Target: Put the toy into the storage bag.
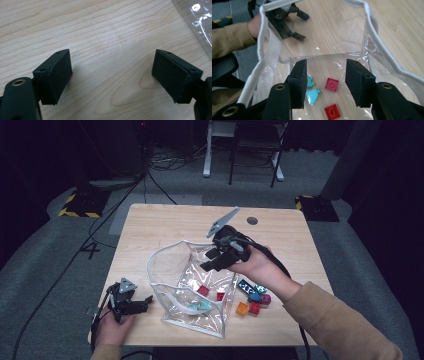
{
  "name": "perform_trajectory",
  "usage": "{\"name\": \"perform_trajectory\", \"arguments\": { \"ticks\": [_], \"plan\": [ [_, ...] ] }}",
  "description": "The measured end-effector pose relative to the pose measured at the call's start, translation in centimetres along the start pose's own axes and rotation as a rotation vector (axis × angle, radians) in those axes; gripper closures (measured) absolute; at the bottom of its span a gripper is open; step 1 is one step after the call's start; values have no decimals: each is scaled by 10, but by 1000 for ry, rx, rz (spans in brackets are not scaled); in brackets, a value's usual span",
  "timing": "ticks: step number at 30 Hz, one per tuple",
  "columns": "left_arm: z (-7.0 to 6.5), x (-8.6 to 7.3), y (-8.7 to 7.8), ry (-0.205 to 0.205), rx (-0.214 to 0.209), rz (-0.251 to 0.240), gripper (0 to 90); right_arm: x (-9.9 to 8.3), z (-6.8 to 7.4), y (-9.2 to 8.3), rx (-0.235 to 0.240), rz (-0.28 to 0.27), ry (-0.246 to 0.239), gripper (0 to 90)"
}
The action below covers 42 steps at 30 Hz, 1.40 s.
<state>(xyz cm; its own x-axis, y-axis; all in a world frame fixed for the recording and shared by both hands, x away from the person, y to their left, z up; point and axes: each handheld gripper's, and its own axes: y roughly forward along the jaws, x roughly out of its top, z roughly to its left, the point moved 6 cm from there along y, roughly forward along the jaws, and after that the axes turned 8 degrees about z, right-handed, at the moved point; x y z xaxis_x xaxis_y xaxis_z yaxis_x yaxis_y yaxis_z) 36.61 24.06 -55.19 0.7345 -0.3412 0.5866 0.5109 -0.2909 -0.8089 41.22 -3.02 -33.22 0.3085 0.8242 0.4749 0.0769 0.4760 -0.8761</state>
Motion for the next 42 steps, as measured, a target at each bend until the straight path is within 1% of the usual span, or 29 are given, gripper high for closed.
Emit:
{"name": "perform_trajectory", "arguments": {
  "ticks": [3, 6, 11, 12, 17, 22, 27, 32, 35, 42],
  "plan": [
    [0, 0, 0, 0, 1, 0, 168, -11, -1, -13, 0, -53, 9, 525],
    [0, 0, 0, -1, 0, 0, 168, -25, -3, -28, -16, -101, 23, 526],
    [0, 0, 0, -3, 3, 2, 164, -47, -5, -50, -36, -166, 34, 525],
    [0, 0, 0, -4, 4, 1, 163, -53, -6, -57, -41, -187, 42, 525],
    [0, 0, 0, -3, 4, 3, 163, -74, -11, -70, -64, -230, 63, 523],
    [0, 0, 0, -2, 4, 2, 163, -95, -16, -79, -87, -258, 84, 516],
    [0, 0, 0, -4, 4, 1, 163, -111, -18, -84, -115, -278, 100, 500],
    [0, 0, 0, -4, 5, 1, 163, -129, -20, -80, -155, -267, 115, 487],
    [0, 0, 0, -4, 4, 1, 163, -140, -22, -78, -162, -274, 133, 483],
    [0, 0, 0, -4, 5, 1, 163, -172, -34, -69, -208, -279, 198, 479]
  ]
}}
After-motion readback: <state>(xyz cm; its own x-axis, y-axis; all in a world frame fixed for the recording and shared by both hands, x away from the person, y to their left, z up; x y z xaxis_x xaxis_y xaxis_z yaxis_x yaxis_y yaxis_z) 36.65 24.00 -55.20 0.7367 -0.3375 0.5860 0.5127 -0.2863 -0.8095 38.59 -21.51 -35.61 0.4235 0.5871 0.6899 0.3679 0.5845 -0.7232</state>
